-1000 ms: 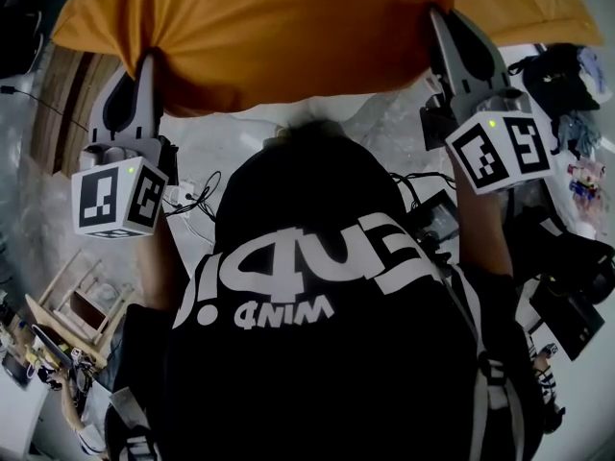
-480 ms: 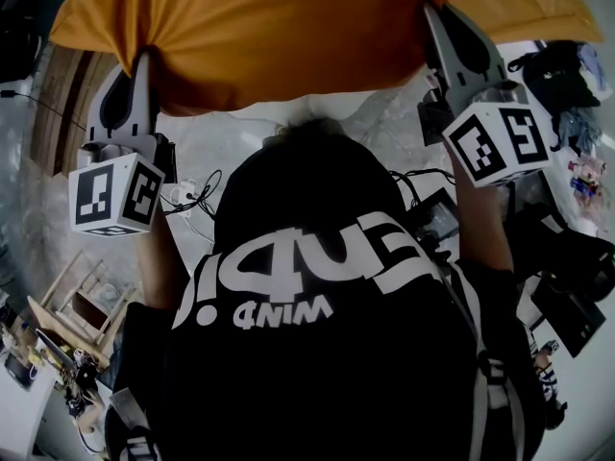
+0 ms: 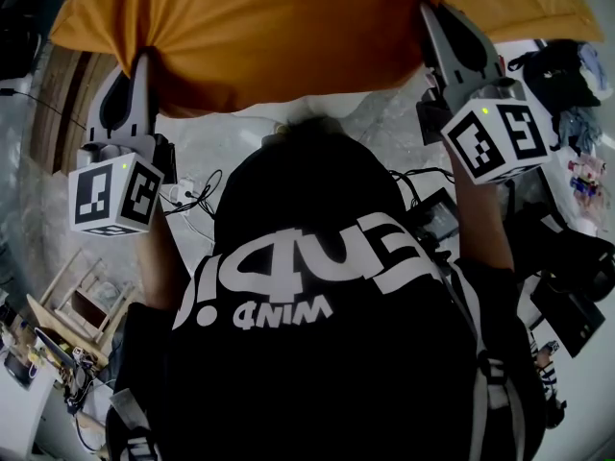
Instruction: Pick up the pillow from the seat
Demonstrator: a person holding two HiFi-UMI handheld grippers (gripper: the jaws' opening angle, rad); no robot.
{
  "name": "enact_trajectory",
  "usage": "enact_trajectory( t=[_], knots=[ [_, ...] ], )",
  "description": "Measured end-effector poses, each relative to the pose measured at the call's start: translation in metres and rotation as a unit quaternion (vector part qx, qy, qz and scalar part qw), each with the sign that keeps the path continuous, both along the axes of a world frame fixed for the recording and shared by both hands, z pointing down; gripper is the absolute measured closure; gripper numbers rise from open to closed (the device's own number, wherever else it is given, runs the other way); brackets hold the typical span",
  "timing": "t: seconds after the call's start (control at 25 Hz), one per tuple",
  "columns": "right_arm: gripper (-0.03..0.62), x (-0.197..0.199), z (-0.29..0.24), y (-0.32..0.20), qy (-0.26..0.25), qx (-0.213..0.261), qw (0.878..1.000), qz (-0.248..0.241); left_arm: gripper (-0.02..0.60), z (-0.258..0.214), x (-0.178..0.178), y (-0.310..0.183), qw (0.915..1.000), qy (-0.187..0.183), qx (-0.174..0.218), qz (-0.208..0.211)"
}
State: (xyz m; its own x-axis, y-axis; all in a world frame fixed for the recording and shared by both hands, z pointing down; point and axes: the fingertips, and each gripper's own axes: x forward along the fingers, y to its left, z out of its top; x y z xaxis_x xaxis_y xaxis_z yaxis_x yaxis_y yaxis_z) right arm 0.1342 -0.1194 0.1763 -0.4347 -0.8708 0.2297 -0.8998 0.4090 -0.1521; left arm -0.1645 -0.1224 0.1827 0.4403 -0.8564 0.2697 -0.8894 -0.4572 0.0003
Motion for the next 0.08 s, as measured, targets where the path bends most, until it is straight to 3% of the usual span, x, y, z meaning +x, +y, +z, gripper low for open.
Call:
enact_trajectory(
  t=[0.08],
  knots=[
    [0.562,-0.0018,0.0005,0.0007,0.001,-0.001,1.000,-0.001,0.566,0.0006,-0.0019,0.0009,1.0000,0.001,-0.001,0.000]
  ],
)
